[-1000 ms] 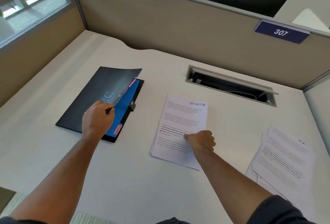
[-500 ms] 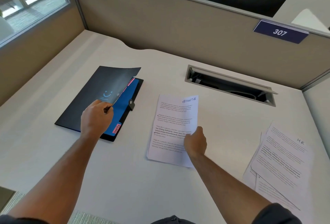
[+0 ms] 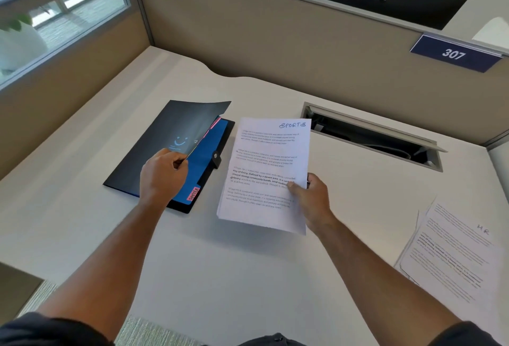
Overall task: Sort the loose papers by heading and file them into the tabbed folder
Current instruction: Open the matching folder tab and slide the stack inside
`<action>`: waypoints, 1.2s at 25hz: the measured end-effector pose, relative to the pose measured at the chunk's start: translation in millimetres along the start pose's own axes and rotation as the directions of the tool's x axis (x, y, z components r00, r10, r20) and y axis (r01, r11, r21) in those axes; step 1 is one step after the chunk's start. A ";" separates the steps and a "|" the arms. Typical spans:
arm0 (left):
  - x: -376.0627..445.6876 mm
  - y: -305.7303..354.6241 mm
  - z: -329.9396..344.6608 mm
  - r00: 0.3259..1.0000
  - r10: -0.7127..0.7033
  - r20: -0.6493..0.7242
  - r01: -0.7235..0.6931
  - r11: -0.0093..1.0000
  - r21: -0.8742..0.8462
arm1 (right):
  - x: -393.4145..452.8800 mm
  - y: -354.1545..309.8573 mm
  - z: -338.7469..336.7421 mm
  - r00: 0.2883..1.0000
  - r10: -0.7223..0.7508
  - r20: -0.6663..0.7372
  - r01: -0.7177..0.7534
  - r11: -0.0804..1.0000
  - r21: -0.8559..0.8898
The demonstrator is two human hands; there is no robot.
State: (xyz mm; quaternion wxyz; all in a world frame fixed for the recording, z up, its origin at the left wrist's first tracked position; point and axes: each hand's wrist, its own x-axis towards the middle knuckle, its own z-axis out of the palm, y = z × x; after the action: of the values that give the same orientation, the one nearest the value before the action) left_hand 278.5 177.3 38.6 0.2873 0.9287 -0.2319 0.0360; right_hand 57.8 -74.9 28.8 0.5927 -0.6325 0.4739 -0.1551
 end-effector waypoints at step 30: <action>3.7 12.4 -13.6 0.999 0.038 -0.006 -0.038 0.998 -0.041 | -11.1 -58.2 178.4 0.982 -0.005 0.188 0.046 0.976 -0.212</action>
State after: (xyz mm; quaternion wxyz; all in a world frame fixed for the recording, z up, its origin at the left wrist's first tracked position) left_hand 277.0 174.2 57.1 0.3061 0.9179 -0.2495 0.0393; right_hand 211.6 32.5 40.7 0.5605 -0.7106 0.4222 -0.0509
